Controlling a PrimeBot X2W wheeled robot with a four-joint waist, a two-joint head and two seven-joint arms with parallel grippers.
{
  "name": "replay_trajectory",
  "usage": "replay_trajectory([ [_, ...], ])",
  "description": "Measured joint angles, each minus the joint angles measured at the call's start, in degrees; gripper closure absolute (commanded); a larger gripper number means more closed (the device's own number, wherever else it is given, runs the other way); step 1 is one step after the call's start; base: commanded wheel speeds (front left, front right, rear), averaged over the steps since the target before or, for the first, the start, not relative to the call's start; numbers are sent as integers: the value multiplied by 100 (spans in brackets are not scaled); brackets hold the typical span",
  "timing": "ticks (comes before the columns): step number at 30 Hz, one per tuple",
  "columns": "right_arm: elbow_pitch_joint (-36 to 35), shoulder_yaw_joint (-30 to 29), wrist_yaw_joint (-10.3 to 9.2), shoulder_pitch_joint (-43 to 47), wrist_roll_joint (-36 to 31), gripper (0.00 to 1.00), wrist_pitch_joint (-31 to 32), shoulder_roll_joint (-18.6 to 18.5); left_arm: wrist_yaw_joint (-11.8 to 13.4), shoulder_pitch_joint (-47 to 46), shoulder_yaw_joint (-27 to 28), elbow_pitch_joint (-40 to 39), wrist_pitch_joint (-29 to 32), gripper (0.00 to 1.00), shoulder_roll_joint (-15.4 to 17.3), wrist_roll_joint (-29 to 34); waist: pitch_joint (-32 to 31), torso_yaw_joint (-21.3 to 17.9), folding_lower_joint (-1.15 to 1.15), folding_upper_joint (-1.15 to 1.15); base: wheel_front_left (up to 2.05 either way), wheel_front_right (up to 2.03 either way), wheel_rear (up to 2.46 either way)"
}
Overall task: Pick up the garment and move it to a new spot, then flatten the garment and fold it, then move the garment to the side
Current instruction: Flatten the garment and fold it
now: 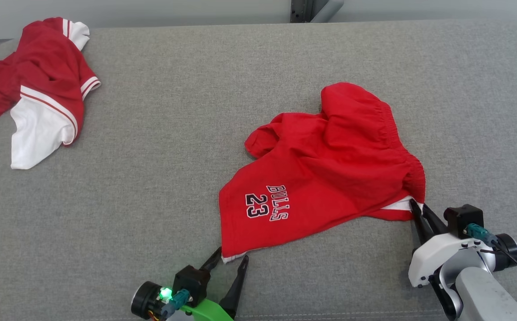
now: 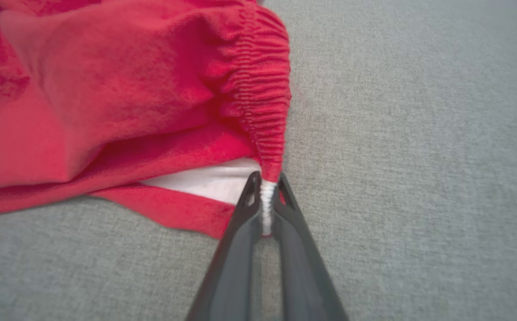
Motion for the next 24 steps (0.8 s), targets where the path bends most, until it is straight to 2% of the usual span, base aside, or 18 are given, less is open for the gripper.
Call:
replay_trajectory([
  [5, 8, -1, -1, -38, 7, 100, -16, 12, -3, -34, -160, 65, 0, 51, 9, 134, 21, -16, 0, 0, 0, 0, 0],
  [11, 25, -3, 0, -63, 7, 100, -20, 24, -5, -116, -236, 197, -1, 58, 8, 144, 34, -37, 0, 0, 0, 0, 0],
  [12, 29, -4, 0, -65, 7, 100, -22, 26, -5, -132, -235, 210, 0, 64, 8, 144, 33, -40, 0, 0, 0, 0, 0],
  [13, 32, -4, 0, -67, 7, 100, -22, 29, -5, -137, -233, 220, -1, 72, 8, 144, 30, -42, 0, 0, 0, 0, 0],
  [14, 32, -10, 0, -69, 7, 100, -23, 31, -5, -137, -233, 223, 0, 91, 8, 144, 25, -45, 0, 0, 0, 0, 0],
  [15, 23, -20, 0, -69, 8, 100, -22, 34, -5, -137, -207, 186, 0, 100, 7, 144, 20, -46, 0, 0, 0, 0, 0],
  [24, -469, 3, -1, -21, 437, 100, -23, 53, -7, 8, 492, -1077, 0, 100, 12, 160, -112, -21, 0, 0, 0, 0, 0],
])
